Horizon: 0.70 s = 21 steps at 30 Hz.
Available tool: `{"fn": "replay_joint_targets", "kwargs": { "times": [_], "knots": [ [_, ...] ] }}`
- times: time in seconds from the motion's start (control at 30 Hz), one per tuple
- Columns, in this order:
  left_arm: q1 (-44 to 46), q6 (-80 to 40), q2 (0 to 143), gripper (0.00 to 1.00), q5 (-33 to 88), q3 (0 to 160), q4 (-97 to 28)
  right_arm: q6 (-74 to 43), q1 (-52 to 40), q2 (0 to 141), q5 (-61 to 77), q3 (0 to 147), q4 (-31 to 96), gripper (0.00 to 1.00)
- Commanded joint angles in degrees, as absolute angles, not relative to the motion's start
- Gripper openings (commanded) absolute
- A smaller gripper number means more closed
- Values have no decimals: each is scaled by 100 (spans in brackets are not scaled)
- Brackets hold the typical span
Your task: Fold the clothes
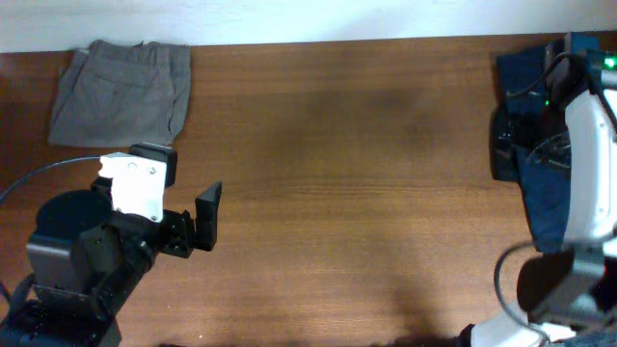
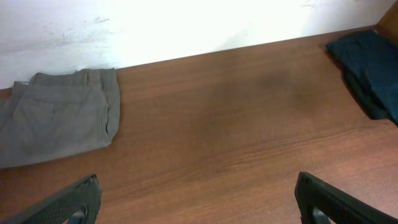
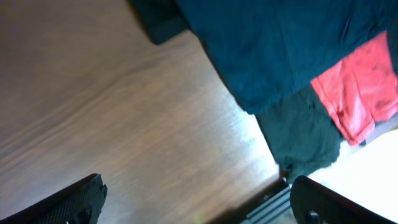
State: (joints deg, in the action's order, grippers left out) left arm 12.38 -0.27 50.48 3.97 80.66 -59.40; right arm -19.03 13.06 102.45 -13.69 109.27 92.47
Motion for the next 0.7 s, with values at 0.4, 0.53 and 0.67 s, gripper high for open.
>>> {"fn": "replay_joint_targets", "kwargs": {
  "times": [0.4,0.53,0.67],
  "knots": [
    [1260,-82,5054,99,296,8007,-5948,-1887,489,6934,-1463,10949,9255,99],
    [1260,-82,5054,99,296,8007,-5948,-1887,489,6326,-1463,10949,9255,99],
    [1260,-82,5054,99,296,8007,-5948,-1887,489,5863,-1463,10949,9258,99]
  ]
}}
